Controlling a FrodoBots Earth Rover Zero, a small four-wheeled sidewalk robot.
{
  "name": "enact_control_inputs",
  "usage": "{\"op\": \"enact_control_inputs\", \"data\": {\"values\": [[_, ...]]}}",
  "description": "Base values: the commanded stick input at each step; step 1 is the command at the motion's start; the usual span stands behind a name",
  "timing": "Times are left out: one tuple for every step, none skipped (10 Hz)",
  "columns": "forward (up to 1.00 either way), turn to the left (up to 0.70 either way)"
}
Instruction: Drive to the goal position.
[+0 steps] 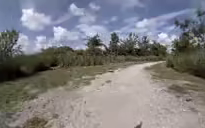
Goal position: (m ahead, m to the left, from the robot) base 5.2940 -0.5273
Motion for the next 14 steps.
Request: {"op": "enact_control_inputs", "data": {"values": [[0.85,-0.33],[0.85,-0.33],[0.85,-0.33],[0.85,-0.33],[0.85,-0.33],[0.85,-0.05],[0.85,0.00],[0.85,0.00],[0.85,0.00],[0.85,0.00],[0.85,0.00],[0.85,0.00],[0.85,0.00],[0.85,0.00]]}}
